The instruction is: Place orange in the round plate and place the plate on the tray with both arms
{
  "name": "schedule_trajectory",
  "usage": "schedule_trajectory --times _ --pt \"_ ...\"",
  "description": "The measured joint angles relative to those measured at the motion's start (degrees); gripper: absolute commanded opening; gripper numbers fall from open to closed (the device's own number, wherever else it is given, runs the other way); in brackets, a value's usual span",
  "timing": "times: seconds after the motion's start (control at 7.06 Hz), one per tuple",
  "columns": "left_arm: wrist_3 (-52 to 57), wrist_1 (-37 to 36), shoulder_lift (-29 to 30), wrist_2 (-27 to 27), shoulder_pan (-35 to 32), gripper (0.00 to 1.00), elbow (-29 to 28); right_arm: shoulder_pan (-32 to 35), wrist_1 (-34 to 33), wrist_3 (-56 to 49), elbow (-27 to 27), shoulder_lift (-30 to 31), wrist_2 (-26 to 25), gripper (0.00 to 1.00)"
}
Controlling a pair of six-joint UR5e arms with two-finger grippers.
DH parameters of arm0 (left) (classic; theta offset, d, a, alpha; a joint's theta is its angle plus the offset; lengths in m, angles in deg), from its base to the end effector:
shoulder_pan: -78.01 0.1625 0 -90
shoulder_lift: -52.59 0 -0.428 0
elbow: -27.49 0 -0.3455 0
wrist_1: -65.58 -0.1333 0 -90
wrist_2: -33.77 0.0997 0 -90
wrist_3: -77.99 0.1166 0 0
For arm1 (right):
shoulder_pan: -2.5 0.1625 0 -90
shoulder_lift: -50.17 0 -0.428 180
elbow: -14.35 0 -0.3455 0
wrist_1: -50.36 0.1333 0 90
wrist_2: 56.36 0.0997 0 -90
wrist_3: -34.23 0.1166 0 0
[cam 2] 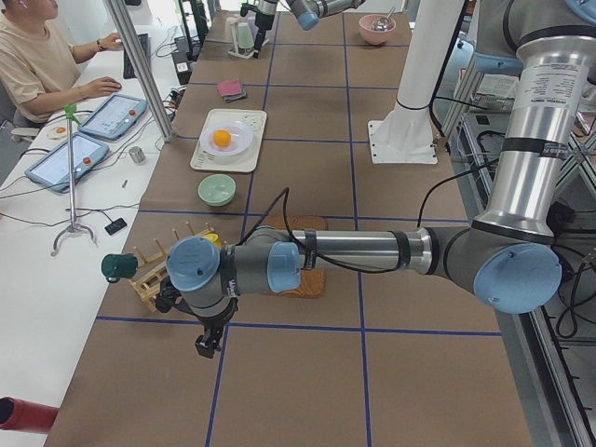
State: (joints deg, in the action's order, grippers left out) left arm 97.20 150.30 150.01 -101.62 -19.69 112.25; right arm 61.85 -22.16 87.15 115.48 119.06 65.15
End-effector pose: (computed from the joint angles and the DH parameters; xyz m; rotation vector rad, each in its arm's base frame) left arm -0.1162 -0.4844 0.6609 0.1346 0.7832 0.1688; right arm -0.2368 -0.5416 0.3657 0.2867 -0.9451 0.1181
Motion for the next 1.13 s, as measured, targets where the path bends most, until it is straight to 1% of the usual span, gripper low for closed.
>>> schedule_trajectory --times 0.14,0.28,0.43,0.57,0.71,0.85,1.13 --pt "-5.4 -0.1 -2.9 0.0 0.3 1.0 4.8 4.1 -0.2 -7.9 0.9 4.1 3.8 1.0" --pt "-8.3 -0.2 -4.8 0.1 0.8 1.0 8.3 8.0 -0.2 -17.1 1.2 8.4 6.6 1.0" --pt "-9.4 0.0 -5.7 0.1 1.1 1.0 10.1 12.0 -0.2 -27.2 1.1 13.0 8.7 1.0" --pt "-9.6 0.5 -6.1 0.0 1.3 1.0 10.7 15.8 -0.2 -36.5 0.9 17.6 10.3 1.0" --pt "-9.7 1.4 -6.5 -0.1 1.4 1.0 10.9 19.2 -0.2 -43.6 0.8 21.6 11.6 1.0" --pt "-9.8 2.9 -7.0 -0.2 1.4 1.0 10.8 21.8 -0.2 -48.6 0.7 25.1 12.5 1.0" --pt "-9.7 6.0 -7.6 -1.6 1.5 1.0 10.7 25.8 -0.3 -52.9 0.3 30.4 13.1 1.0"
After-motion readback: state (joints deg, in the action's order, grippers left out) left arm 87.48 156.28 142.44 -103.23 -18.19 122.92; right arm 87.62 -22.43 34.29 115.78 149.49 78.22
